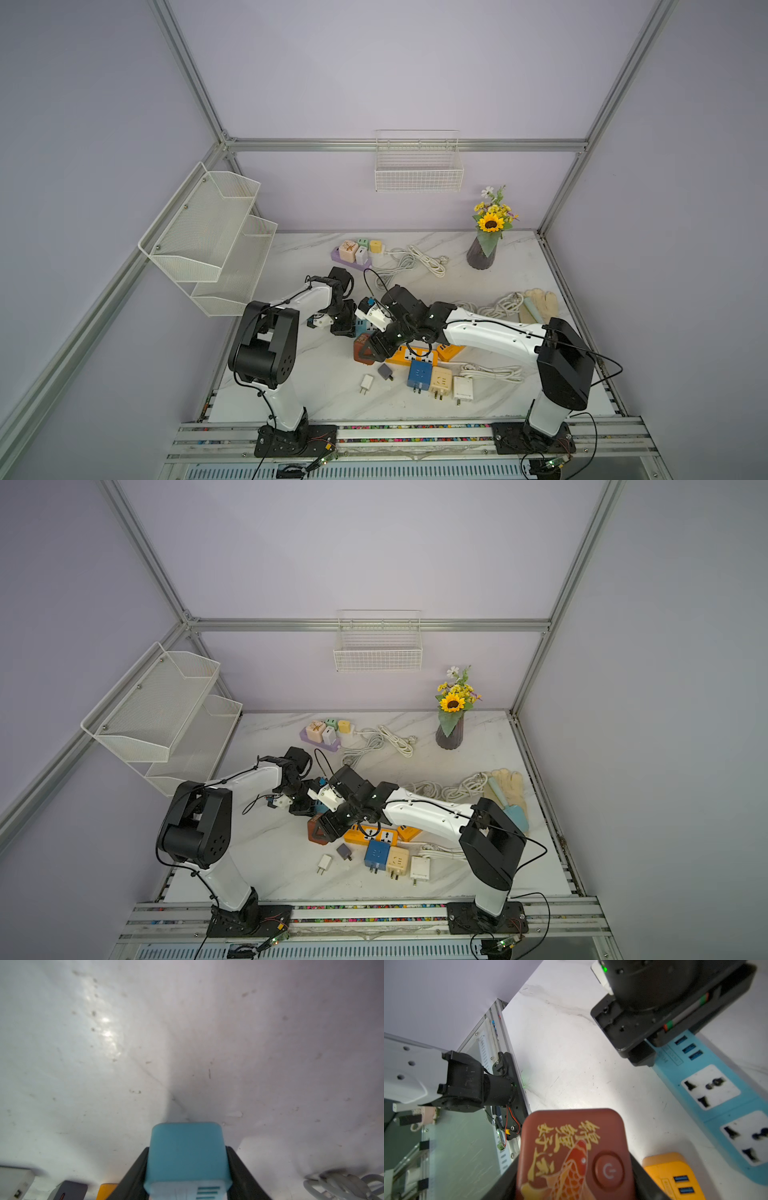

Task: Pull the plug off the socket
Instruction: Place the plug at the center of the board.

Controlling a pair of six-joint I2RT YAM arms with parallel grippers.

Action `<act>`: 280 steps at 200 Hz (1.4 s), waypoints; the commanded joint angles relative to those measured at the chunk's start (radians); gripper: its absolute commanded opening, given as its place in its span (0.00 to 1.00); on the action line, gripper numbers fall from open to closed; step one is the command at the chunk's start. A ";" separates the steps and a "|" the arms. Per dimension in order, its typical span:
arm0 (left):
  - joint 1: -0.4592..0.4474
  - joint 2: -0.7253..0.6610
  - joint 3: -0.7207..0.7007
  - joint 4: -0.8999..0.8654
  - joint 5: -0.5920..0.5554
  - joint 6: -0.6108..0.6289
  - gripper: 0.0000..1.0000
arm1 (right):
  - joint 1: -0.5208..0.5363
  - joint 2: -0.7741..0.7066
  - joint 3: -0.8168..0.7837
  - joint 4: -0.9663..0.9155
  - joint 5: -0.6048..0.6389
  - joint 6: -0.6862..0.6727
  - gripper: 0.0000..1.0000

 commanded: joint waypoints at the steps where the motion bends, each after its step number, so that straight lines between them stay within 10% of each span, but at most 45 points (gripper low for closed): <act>1: 0.005 0.047 -0.035 -0.029 -0.136 0.002 0.00 | 0.026 0.037 0.074 -0.150 0.060 0.136 0.30; 204: 0.008 0.040 -0.033 -0.033 -0.135 0.014 0.00 | 0.024 0.495 0.606 -0.672 0.111 0.349 0.39; 280: 0.008 0.045 -0.030 -0.033 -0.135 0.012 0.00 | 0.023 0.535 0.674 -0.705 0.107 0.343 0.64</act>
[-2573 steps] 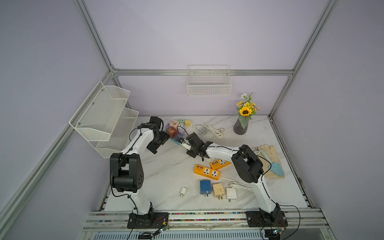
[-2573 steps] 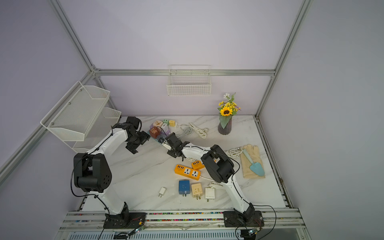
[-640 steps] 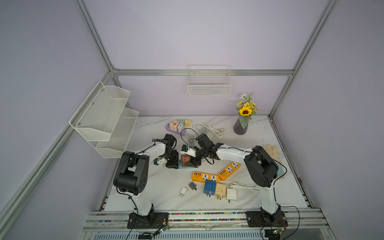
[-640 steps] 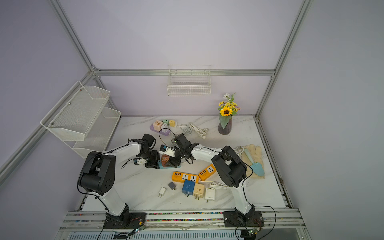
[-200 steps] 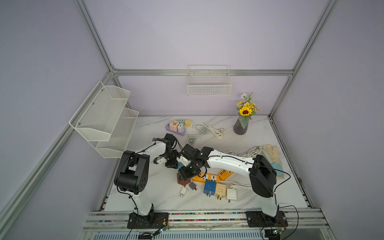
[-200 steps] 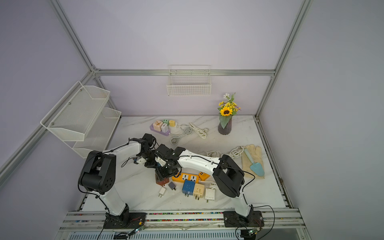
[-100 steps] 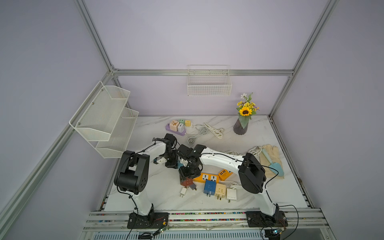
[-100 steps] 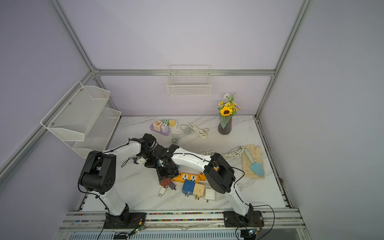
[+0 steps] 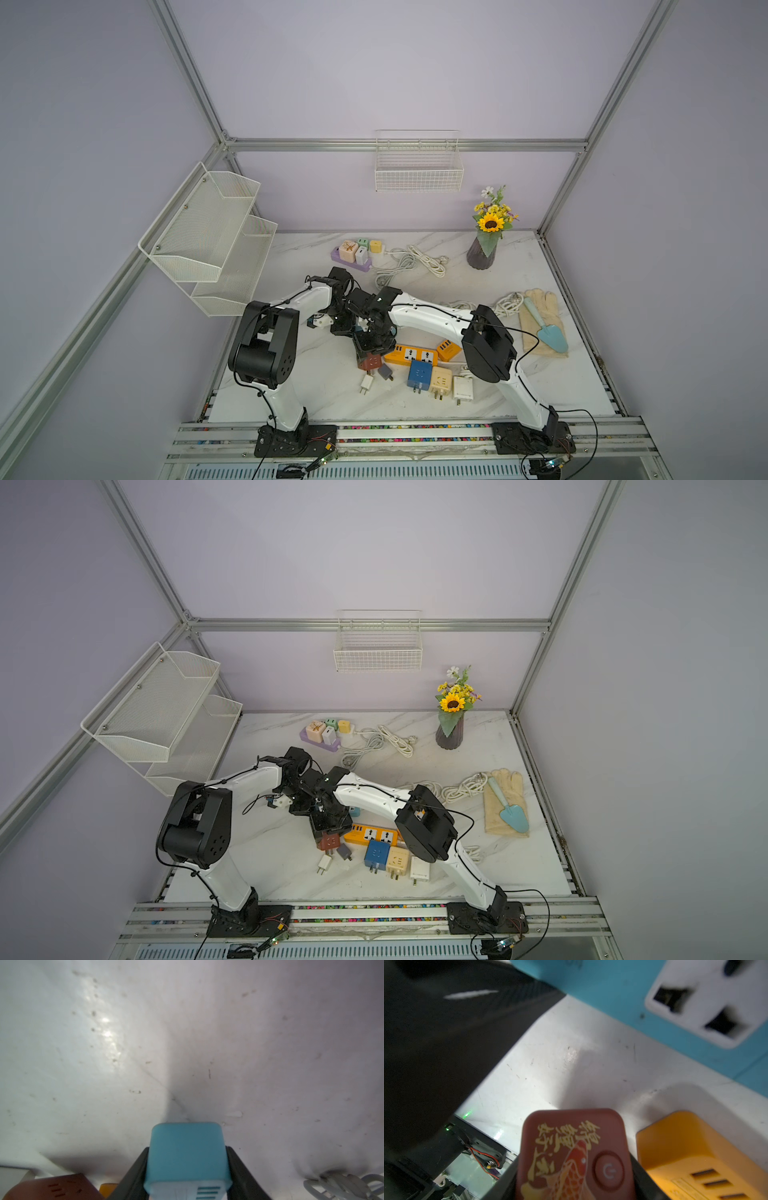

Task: Pull the plug off the socket
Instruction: Place the plug at the center of the board.

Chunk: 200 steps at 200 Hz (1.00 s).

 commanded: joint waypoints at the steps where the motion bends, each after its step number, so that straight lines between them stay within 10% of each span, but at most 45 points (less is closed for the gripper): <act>1: 0.008 0.045 -0.031 -0.034 -0.136 0.011 0.00 | 0.001 0.020 0.035 -0.023 0.002 -0.003 0.64; 114: 0.014 0.053 -0.016 -0.034 -0.148 0.032 0.00 | -0.023 -0.103 0.027 -0.007 0.121 -0.001 0.79; 200: 0.002 0.065 0.022 -0.011 -0.090 0.032 0.04 | -0.277 -0.465 -0.500 0.177 0.314 0.189 0.71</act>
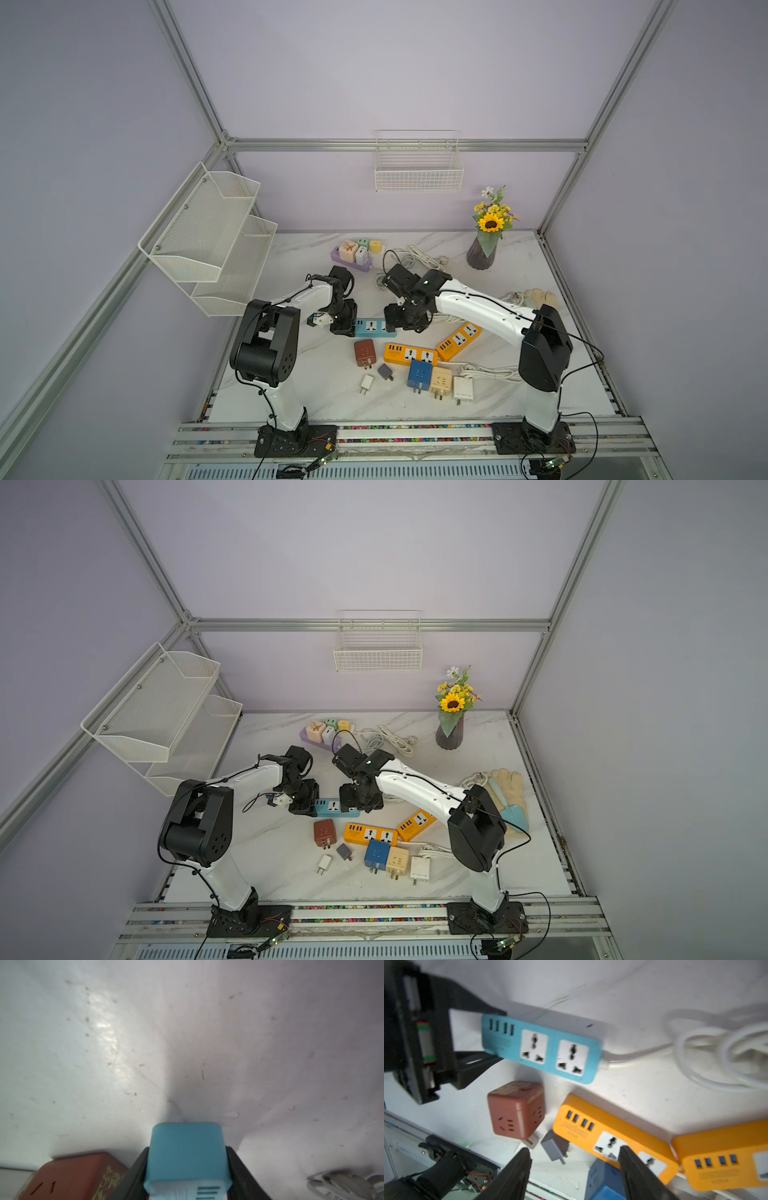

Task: Pull the plug off the socket
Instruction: Place the plug at the center of the board, then move the socket to the center of the board.

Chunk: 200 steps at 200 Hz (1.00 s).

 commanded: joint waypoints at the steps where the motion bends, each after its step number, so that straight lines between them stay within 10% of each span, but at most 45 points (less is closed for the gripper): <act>1: 0.001 0.050 -0.004 0.006 -0.086 0.004 0.04 | -0.085 -0.050 -0.131 0.071 0.062 0.085 0.71; 102: -0.011 0.041 -0.011 0.018 -0.081 0.000 0.16 | -0.236 -0.077 -0.264 0.289 0.053 0.475 0.78; 200: -0.020 -0.043 -0.032 0.045 -0.057 0.067 0.90 | -0.303 0.033 -0.283 0.326 0.107 0.620 0.60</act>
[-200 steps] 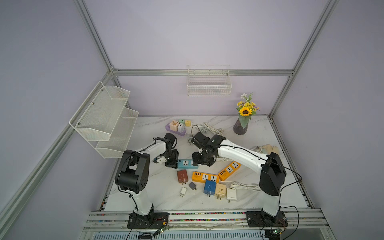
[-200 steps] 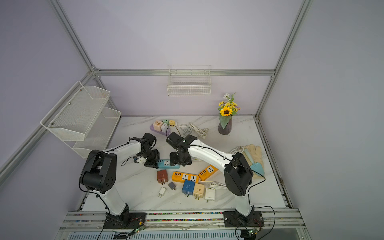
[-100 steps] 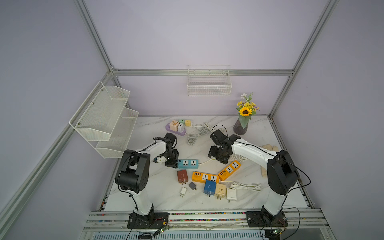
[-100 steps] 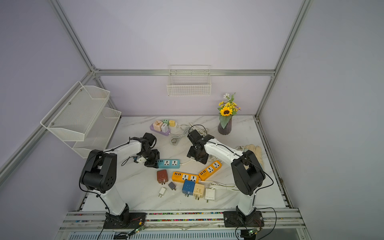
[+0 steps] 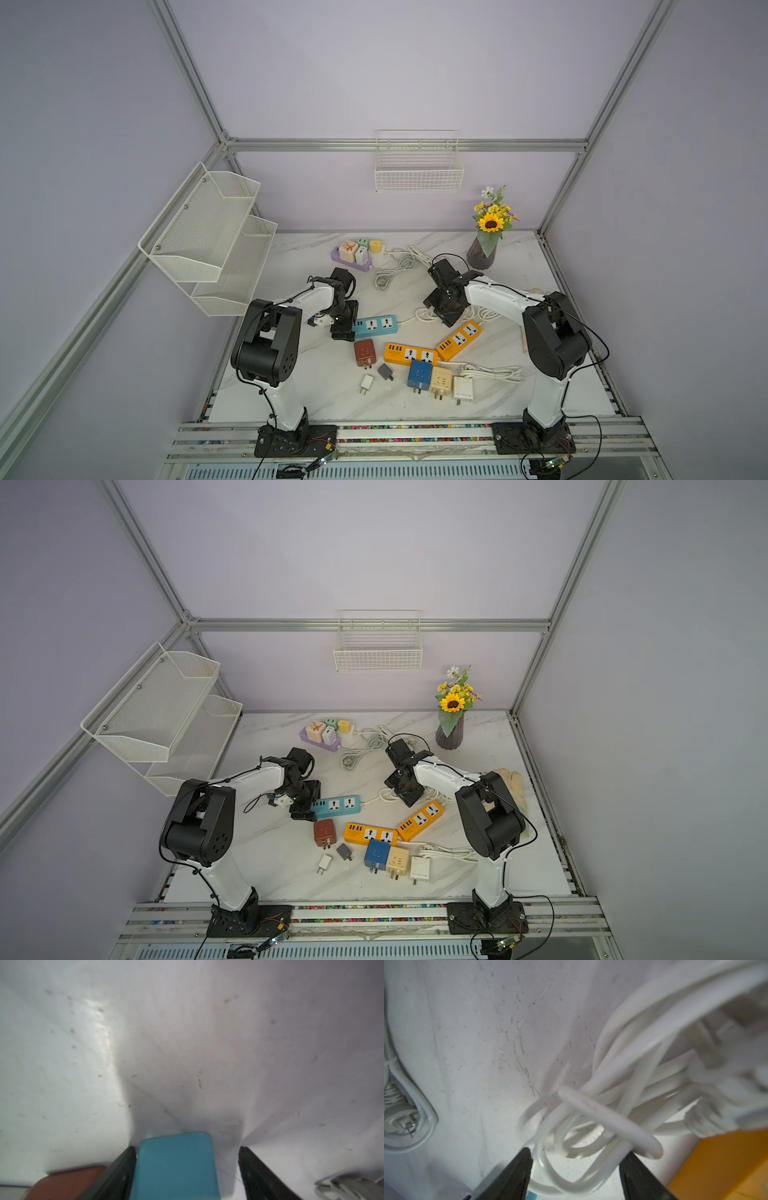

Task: Pull the plug off the socket
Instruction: Move the socket to the center of the board.

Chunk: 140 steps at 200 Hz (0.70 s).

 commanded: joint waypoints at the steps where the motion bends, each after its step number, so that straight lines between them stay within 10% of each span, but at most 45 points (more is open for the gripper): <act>1: -0.006 -0.040 -0.003 0.002 -0.035 0.052 0.90 | -0.012 0.005 -0.004 0.018 0.050 0.036 0.59; 28: -0.004 -0.074 0.061 -0.055 -0.079 0.105 0.92 | -0.035 0.020 0.004 0.007 0.123 -0.013 0.28; 82: 0.064 -0.039 0.233 -0.055 -0.164 0.258 0.91 | -0.126 -0.021 0.038 -0.029 0.279 -0.169 0.20; 140: 0.153 0.092 0.379 0.162 -0.095 0.508 0.89 | -0.153 -0.057 0.033 -0.037 0.278 -0.242 0.44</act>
